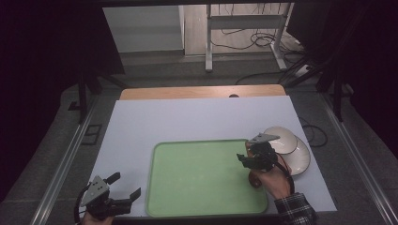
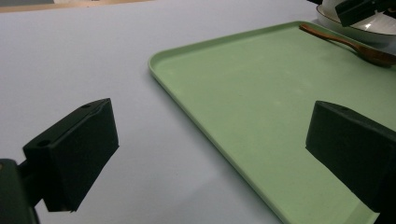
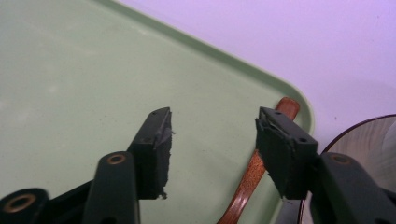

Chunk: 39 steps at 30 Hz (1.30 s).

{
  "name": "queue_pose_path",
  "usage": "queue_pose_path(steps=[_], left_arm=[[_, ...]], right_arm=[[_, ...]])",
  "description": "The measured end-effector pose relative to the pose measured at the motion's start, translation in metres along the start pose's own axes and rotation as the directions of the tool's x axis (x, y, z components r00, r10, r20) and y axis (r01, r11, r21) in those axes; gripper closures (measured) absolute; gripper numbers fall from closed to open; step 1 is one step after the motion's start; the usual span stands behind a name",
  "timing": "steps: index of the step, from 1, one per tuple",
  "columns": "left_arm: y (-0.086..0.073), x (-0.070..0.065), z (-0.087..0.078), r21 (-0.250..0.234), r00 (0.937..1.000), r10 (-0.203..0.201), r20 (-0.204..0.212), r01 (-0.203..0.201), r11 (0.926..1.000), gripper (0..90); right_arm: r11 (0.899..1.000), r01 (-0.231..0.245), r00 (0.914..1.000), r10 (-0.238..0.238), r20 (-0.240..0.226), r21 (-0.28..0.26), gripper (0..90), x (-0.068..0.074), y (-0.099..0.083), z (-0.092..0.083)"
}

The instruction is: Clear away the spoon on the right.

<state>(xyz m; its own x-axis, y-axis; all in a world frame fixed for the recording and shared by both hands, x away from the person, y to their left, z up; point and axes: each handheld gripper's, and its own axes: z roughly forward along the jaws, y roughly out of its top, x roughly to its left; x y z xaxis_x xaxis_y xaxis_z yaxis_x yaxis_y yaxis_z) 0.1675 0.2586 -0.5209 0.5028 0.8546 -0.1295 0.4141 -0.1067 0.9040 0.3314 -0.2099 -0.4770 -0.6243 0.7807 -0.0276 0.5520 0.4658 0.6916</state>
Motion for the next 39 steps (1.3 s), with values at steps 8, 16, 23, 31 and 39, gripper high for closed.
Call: queue_pose_path(steps=[8,16,23,31,39], left_arm=[[0.0,0.0,0.0,0.0,1.0,0.0,0.0,0.0,1.0,1.9],[0.0,0.0,0.0,0.0,1.0,0.0,0.0,0.0,1.0,1.9],[0.0,0.0,0.0,0.0,1.0,0.0,0.0,0.0,1.0,1.9],[0.0,0.0,0.0,0.001,1.0,0.001,0.0,-0.001,1.0,1.9],[0.0,0.0,0.0,0.002,1.0,-0.004,0.001,0.004,1.0,2.0]], right_arm=[[0.999,0.009,0.9998,-0.009,-0.015,-0.044,25.5,0.001,-0.001,-0.005],[0.997,0.027,0.9996,-0.027,-0.005,-0.075,16.4,0.003,-0.005,-0.013],[0.994,0.045,0.9989,-0.046,-0.004,-0.096,11.0,0.006,-0.009,-0.022],[0.992,0.016,0.9995,-0.02,-0.025,-0.127,6.1,0.006,-0.014,-0.032],[0.988,0.016,0.9994,-0.021,-0.029,-0.154,3.6,0.005,-0.018,-0.041]])
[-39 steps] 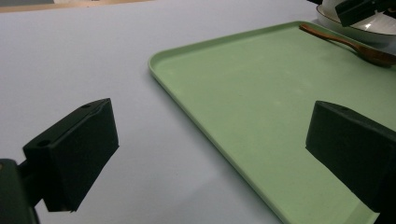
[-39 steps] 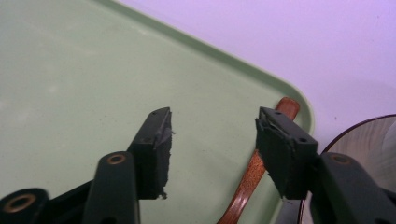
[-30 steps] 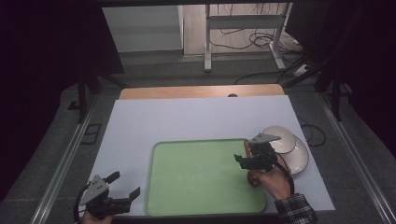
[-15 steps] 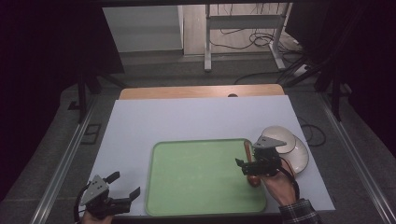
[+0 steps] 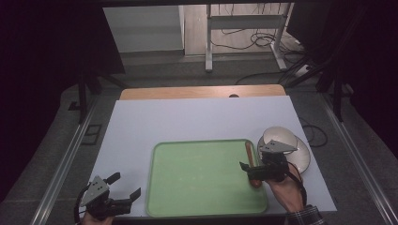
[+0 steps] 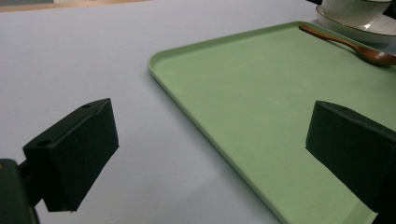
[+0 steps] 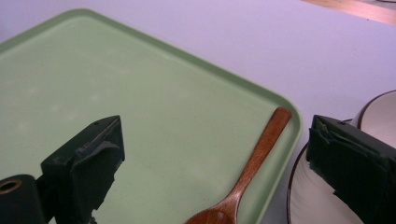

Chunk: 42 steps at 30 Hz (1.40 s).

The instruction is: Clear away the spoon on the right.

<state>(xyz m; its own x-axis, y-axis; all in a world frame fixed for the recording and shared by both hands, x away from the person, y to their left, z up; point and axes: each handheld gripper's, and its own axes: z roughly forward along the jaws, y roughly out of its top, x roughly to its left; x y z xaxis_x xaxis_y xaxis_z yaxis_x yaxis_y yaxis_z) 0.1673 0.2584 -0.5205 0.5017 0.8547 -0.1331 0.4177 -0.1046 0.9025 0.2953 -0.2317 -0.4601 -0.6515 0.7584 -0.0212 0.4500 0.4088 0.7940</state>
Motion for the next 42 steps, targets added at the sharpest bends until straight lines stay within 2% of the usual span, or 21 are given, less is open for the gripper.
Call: queue_pose_path(steps=[5,17,34,42], left_arm=[[0.0,0.0,0.0,0.002,1.0,-0.001,0.001,0.001,1.0,2.0],[0.0,0.0,0.0,0.002,1.0,0.002,-0.001,-0.002,1.0,2.0],[0.0,0.0,0.0,0.001,1.0,0.004,-0.003,-0.004,1.0,1.9],[0.0,0.0,0.0,0.001,1.0,0.004,-0.003,-0.004,1.0,1.9]], right_arm=[[1.0,-0.002,0.9998,0.002,-0.018,-0.004,1.8,0.001,-0.003,-0.007],[1.0,-0.006,0.9998,0.006,-0.021,-0.021,0.7,0.001,-0.008,-0.018],[0.997,-0.007,0.9996,0.009,0.026,-0.073,0.2,-0.002,-0.02,-0.043],[0.997,-0.02,0.9982,0.024,0.055,-0.072,0.2,-0.006,-0.03,-0.052]])
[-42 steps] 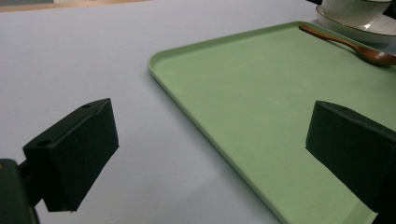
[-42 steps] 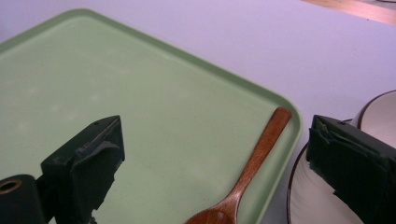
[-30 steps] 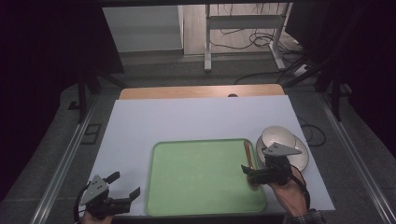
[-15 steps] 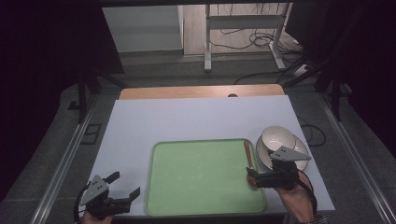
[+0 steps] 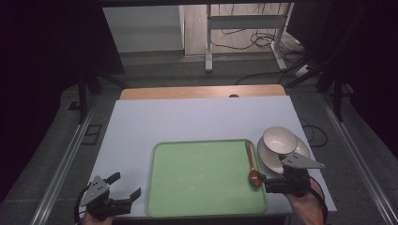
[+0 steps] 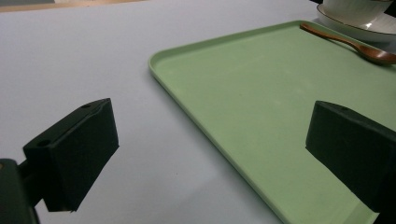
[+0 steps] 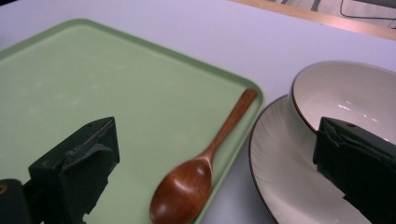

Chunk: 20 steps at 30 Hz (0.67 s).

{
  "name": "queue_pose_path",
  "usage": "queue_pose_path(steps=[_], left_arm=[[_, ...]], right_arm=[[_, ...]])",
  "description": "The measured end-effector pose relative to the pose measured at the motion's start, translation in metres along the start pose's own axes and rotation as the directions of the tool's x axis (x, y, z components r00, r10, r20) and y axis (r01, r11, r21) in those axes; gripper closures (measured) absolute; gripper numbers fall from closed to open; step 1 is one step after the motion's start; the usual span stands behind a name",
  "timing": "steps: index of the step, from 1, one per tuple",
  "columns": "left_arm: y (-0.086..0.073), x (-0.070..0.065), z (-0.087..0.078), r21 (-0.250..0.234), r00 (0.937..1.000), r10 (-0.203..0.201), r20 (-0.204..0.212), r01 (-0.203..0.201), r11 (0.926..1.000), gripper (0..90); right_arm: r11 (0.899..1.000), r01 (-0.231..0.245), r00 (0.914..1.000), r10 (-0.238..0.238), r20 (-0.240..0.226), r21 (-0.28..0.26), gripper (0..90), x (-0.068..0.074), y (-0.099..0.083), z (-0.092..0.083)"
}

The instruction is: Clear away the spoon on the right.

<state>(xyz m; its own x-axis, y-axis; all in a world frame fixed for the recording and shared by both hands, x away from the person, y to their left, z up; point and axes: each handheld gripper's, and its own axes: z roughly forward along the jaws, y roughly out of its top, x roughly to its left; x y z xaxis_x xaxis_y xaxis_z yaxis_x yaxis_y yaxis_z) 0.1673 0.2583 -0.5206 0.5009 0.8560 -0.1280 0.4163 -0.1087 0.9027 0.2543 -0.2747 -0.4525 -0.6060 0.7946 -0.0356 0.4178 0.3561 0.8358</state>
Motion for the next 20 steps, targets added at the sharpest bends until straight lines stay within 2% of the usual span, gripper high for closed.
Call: queue_pose_path(steps=[10,15,20], left_arm=[[0.0,0.0,0.0,-0.003,1.0,-0.001,0.0,0.001,1.0,1.8],[0.0,0.0,0.0,-0.005,1.0,-0.003,-0.001,0.003,1.0,1.8],[0.0,0.0,0.0,-0.005,1.0,-0.002,0.0,0.002,1.0,1.8]], right_arm=[[1.0,-0.022,0.9994,0.022,0.026,-0.023,0.2,-0.005,-0.02,-0.013],[1.0,-0.03,0.999,0.03,0.032,-0.004,0.2,-0.008,-0.032,-0.013],[1.0,-0.027,0.9989,0.027,0.038,0.005,0.2,-0.009,-0.035,-0.012]])
